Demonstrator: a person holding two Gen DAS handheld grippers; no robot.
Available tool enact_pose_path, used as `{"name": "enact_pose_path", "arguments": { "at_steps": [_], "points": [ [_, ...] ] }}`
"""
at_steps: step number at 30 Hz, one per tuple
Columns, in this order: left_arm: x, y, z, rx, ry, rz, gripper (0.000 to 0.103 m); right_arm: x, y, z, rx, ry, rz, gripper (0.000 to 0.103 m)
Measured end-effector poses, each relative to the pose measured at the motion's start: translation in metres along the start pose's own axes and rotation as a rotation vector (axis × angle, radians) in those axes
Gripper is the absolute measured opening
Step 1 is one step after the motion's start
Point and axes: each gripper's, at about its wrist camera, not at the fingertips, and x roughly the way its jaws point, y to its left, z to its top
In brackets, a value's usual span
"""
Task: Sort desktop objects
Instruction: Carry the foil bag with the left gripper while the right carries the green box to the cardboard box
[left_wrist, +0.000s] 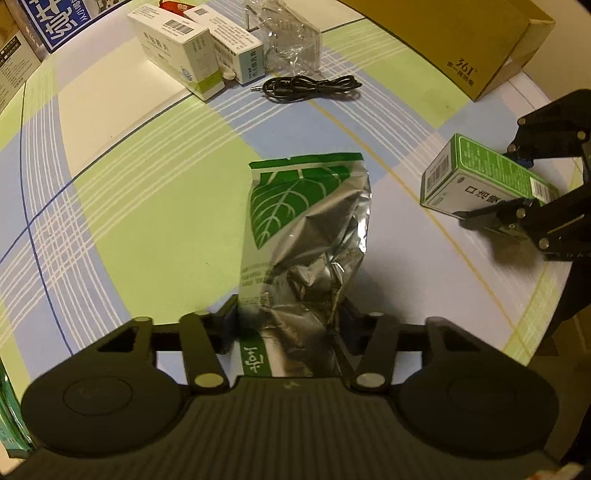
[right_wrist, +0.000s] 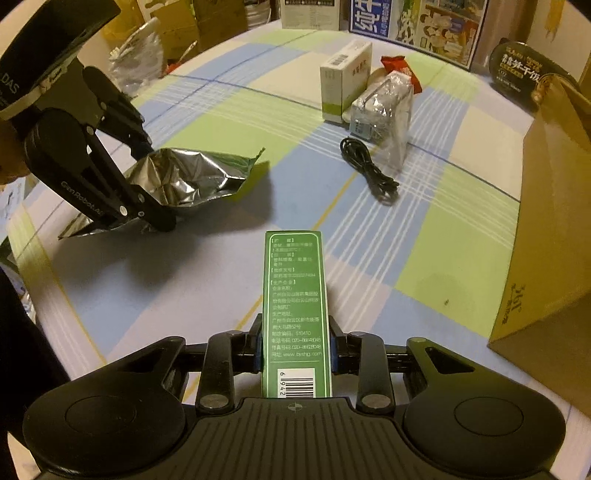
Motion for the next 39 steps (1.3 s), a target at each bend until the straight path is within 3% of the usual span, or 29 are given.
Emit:
{"name": "enact_pose_path", "arguments": {
  "at_steps": [9,21,39],
  "points": [
    [-0.031,-0.011,-0.010,-0.069,-0.058,0.001,0.044,-0.036,0.005,-0.010,0.054,-0.068,-0.004,0.028],
    [-0.079,-0.060,0.004,-0.076,-0.125,0.015,0.044,-0.090,0.007,-0.020,0.095,-0.164,-0.047,0.028],
    [-0.100,-0.140,0.049,-0.040,-0.183,-0.031,0.044,-0.176,-0.055,-0.040,0.194,-0.267,-0.183,0.028]
  ]
}}
